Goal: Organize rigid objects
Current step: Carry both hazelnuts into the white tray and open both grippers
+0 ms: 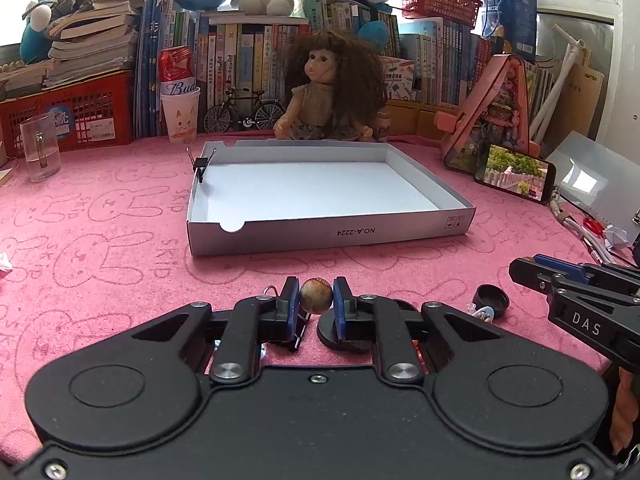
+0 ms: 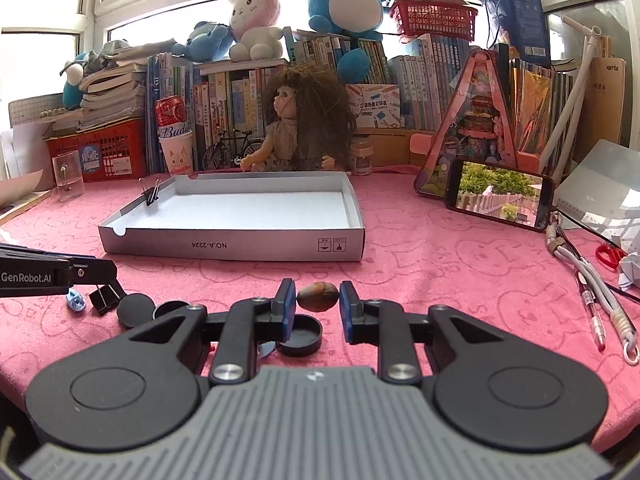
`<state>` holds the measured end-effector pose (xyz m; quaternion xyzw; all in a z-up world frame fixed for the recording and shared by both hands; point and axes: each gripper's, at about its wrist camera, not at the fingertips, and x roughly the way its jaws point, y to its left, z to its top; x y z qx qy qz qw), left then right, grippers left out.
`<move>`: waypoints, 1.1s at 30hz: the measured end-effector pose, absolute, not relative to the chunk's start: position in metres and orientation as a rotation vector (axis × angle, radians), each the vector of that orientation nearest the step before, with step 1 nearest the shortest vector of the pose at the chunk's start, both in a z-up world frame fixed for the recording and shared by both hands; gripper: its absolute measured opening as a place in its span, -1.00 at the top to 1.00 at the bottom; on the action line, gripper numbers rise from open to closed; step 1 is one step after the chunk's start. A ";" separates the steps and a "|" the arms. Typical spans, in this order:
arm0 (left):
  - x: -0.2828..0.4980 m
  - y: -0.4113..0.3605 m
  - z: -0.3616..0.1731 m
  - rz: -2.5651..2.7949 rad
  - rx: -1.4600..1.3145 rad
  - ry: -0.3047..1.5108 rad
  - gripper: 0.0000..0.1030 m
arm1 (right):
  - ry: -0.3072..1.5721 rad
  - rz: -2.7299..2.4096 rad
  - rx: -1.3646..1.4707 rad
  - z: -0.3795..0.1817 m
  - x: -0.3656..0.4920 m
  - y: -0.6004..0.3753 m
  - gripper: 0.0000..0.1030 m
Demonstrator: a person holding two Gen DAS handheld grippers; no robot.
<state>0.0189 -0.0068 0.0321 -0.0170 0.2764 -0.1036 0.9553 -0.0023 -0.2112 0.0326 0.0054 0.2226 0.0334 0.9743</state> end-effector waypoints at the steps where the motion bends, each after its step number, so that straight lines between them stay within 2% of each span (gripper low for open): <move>1: 0.021 -0.007 0.033 -0.210 -0.034 0.558 0.68 | 0.450 0.068 0.014 0.033 0.000 -0.211 0.46; 20: 0.117 0.005 0.058 -0.189 -0.122 0.582 0.68 | 0.513 0.118 0.124 0.049 0.085 -0.215 0.46; 33: 0.204 0.000 0.038 -0.140 -0.141 0.703 0.68 | 0.650 0.160 0.178 0.042 0.172 -0.206 0.46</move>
